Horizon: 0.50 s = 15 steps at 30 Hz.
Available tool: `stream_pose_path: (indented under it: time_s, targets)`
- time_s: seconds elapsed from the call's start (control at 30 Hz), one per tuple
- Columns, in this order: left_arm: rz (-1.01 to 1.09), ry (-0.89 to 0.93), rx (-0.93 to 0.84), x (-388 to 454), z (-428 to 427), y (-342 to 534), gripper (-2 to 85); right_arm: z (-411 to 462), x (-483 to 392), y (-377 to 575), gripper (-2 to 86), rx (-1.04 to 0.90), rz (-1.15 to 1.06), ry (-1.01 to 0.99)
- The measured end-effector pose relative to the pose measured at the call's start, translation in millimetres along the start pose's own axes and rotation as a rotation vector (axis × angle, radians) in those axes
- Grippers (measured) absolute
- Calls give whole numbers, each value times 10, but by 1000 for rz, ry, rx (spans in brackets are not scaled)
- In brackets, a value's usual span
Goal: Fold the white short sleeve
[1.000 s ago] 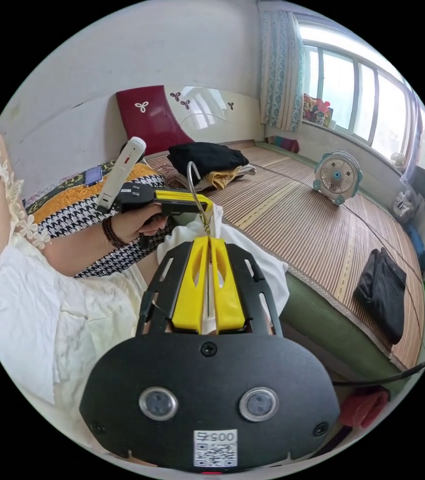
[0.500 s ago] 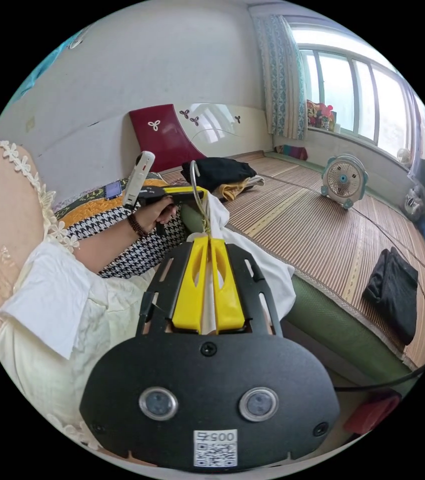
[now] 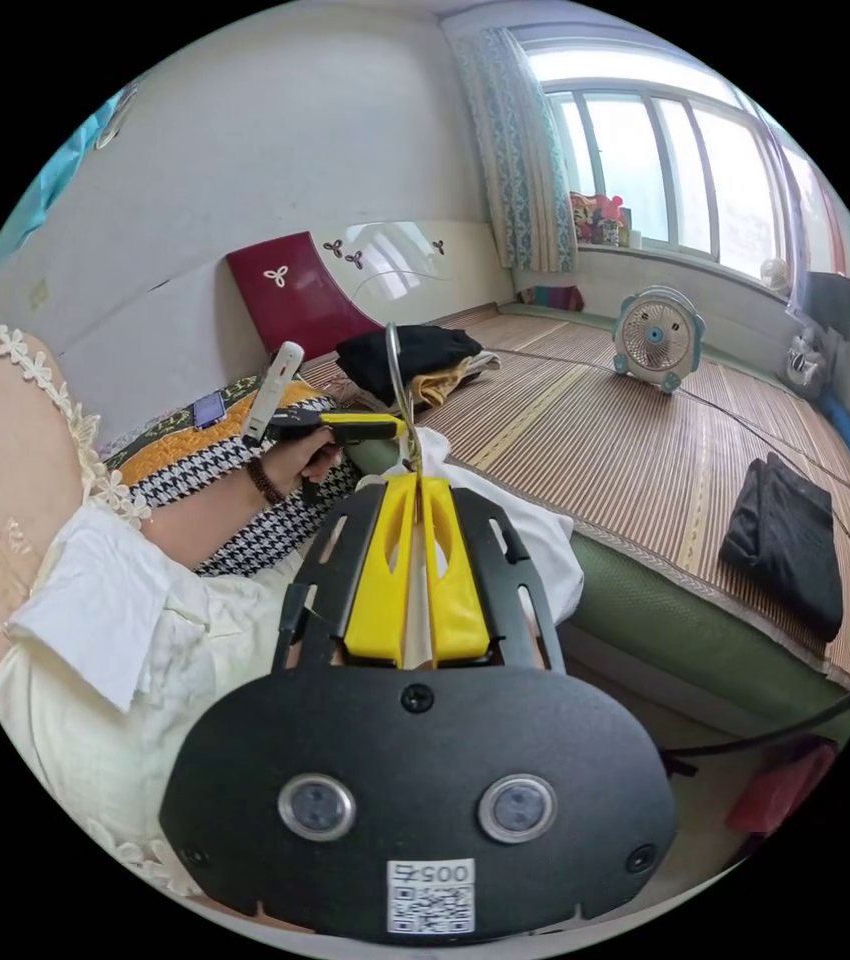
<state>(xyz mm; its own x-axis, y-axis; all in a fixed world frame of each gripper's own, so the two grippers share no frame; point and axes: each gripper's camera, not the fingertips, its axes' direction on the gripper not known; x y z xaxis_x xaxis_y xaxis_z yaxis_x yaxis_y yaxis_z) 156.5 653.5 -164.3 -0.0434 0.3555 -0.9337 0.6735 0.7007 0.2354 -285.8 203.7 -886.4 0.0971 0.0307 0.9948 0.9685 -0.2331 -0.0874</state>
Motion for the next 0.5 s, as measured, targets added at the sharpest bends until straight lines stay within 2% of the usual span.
stream_pose_path:
  time_s: [0.23,0.4,0.5]
  targets:
    - [19,42,-122,138,134,139,21,297,-125,-84,-16,-62,29,105]
    - [67,53,-94,141,-167,111,40,462,-191,-119,-16,-86,27,130]
    - [130,139,-30,192,-496,64,43,532,-161,-141,-16,-87,68,141]
